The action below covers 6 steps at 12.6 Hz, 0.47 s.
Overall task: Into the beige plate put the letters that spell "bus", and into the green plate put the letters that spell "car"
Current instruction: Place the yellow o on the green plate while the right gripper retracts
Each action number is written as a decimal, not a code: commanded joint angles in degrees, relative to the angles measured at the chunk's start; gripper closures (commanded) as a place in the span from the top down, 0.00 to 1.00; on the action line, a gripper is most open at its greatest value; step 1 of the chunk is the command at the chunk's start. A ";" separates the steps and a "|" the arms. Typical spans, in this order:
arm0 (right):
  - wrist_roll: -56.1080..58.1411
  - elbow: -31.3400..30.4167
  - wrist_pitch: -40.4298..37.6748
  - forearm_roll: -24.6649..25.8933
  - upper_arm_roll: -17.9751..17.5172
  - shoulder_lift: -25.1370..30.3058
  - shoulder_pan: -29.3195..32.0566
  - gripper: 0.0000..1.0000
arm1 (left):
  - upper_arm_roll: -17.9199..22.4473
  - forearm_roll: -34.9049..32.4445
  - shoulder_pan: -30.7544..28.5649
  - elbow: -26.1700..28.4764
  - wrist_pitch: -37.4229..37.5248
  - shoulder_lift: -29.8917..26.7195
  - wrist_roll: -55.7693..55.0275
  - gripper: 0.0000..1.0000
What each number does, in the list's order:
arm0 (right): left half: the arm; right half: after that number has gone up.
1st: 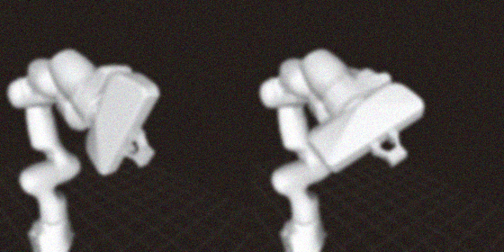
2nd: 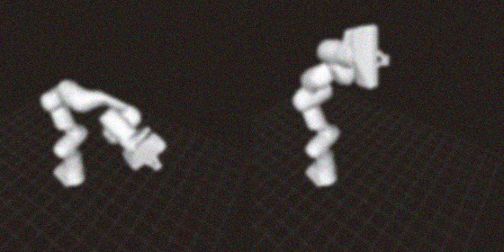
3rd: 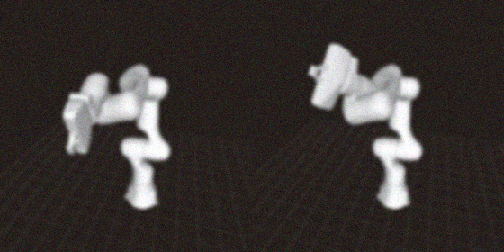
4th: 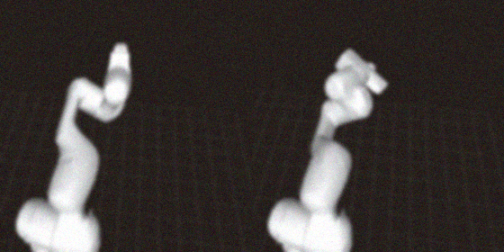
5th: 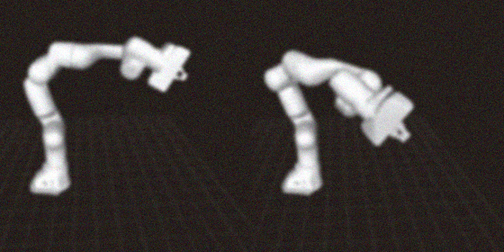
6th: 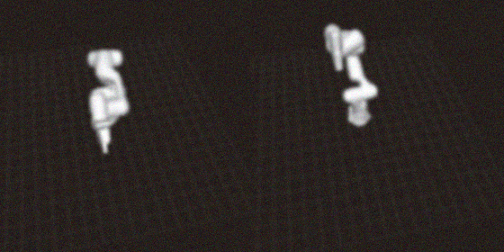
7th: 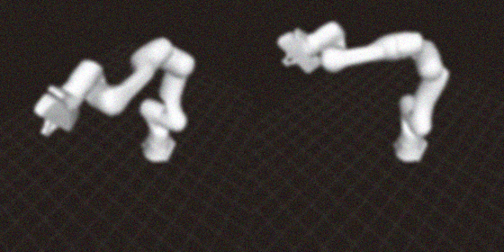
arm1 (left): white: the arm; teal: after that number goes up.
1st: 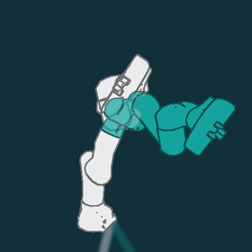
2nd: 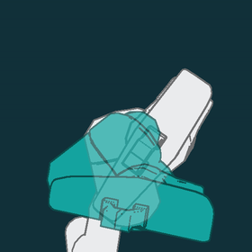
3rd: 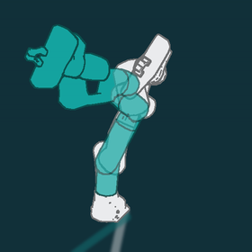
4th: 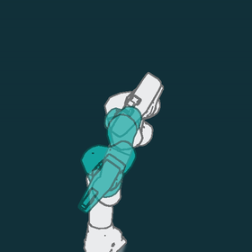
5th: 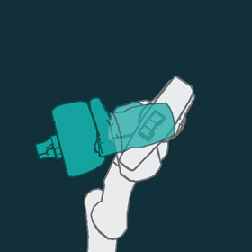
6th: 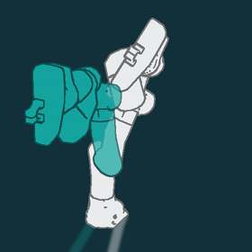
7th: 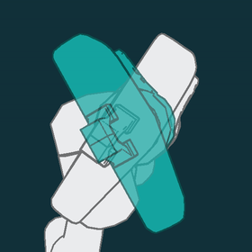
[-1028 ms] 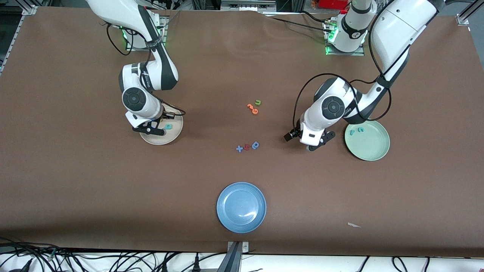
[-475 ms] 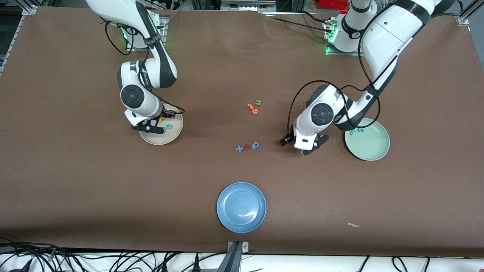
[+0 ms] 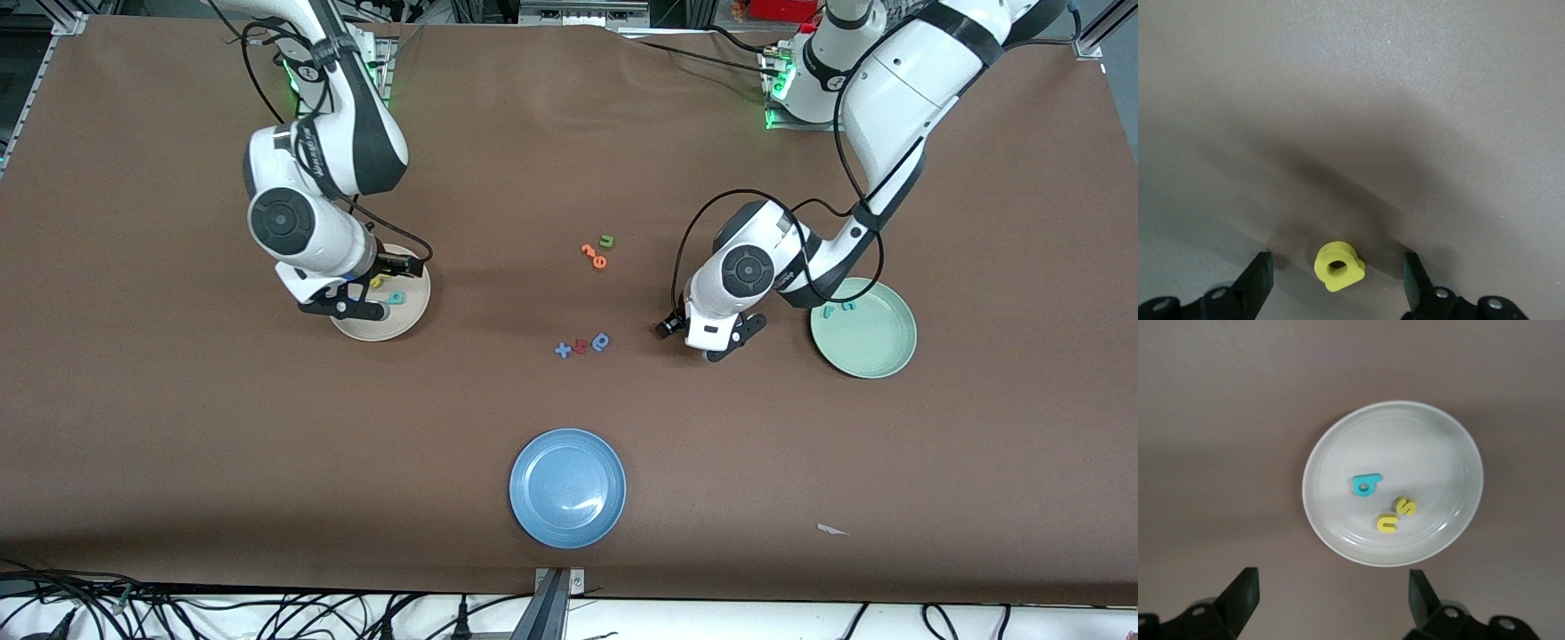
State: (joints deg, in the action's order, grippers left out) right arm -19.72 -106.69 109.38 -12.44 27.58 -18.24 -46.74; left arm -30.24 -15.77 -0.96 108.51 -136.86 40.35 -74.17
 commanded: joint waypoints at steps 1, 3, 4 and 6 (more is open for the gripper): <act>2.66 8.40 -7.66 0.31 2.99 -0.57 -0.19 0.99 | 0.10 -2.08 -0.01 -0.50 1.68 0.17 -2.03 0.70; 6.61 14.11 -11.88 0.22 6.16 -0.57 0.33 1.00 | 0.10 -1.99 -0.01 -0.58 1.68 0.17 -2.47 0.48; 8.02 17.01 -14.25 0.13 6.95 -0.66 1.46 1.00 | 0.10 -1.99 -0.01 -0.67 1.68 0.08 -2.82 0.38; 9.34 21.15 -17.25 -0.39 7.05 -0.57 4.63 1.00 | 0.10 -1.99 -0.01 -0.67 1.68 0.08 -2.83 0.20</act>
State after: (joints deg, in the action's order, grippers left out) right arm -12.46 -90.22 95.91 -12.40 34.66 -18.18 -44.78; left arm -30.38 -15.77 -1.00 107.89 -135.75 39.89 -75.37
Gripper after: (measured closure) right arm 0.000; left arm 0.661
